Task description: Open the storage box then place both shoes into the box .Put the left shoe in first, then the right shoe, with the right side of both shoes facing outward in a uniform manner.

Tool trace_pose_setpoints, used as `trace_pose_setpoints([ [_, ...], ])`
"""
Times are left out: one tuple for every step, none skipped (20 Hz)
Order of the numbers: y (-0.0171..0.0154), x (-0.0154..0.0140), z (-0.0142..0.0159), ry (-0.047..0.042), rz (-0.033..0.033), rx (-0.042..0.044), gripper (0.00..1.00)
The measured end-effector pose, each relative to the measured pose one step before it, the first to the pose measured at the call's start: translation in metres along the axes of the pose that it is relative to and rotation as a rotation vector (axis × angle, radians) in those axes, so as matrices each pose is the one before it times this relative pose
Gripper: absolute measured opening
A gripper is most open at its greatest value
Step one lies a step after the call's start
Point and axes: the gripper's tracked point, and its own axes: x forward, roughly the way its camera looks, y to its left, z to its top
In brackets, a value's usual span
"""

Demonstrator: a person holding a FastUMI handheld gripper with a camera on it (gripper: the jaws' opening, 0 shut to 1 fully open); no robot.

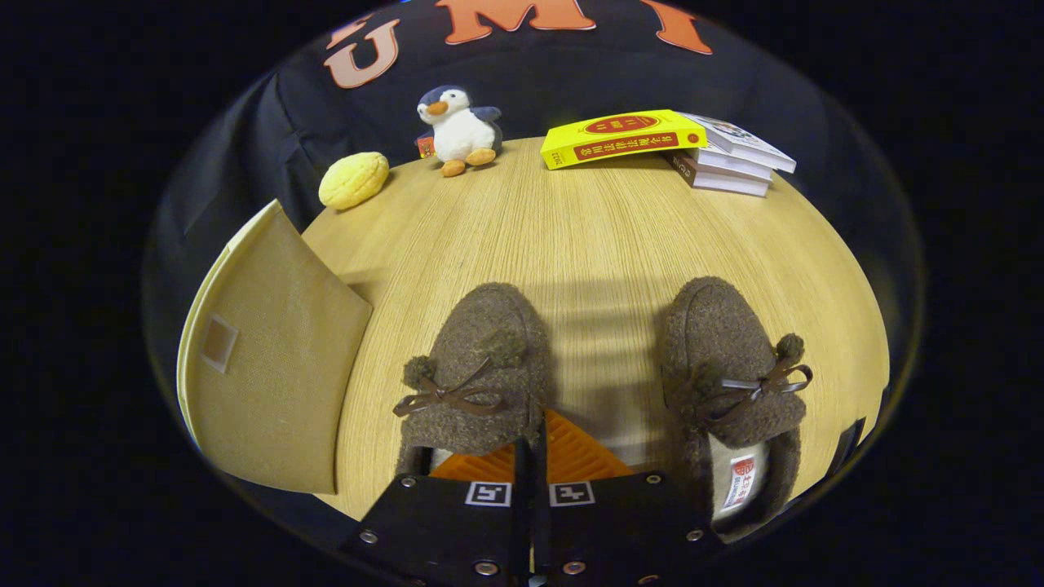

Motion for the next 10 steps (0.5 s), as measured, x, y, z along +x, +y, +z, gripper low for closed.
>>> trace_pose_setpoints([
  [-0.00227,-0.00401,0.00364,-0.00700,-0.01086,-0.00083,0.02],
  [-0.00155,-0.00479,0.00375,-0.00400,-0.00706,-0.00433,0.02],
  [0.00095,-0.00610,0.00409,-0.00061,0.00467,0.00749,0.02],
  [0.00405,-0.00580,0.00426,-0.00224,0.01479,0.01907,0.02],
  [0.00537,-0.00799,0.00480,0.00340,0.02074,0.02096,0.02],
  [0.00574,-0.00837,0.00508,0.00003,0.01696,0.01901,0.02],
  [0.00524,-0.00884,0.00633,-0.00301,0.00789,0.01124,0.02],
  [0.00436,-0.00931,0.00732,-0.00501,0.00112,0.00126,0.02],
  [0.00579,-0.01007,0.00731,-0.00737,-0.00124,-0.00295,0.02],
  [0.00666,-0.00859,0.00890,-0.00981,0.00145,-0.00536,0.02],
])
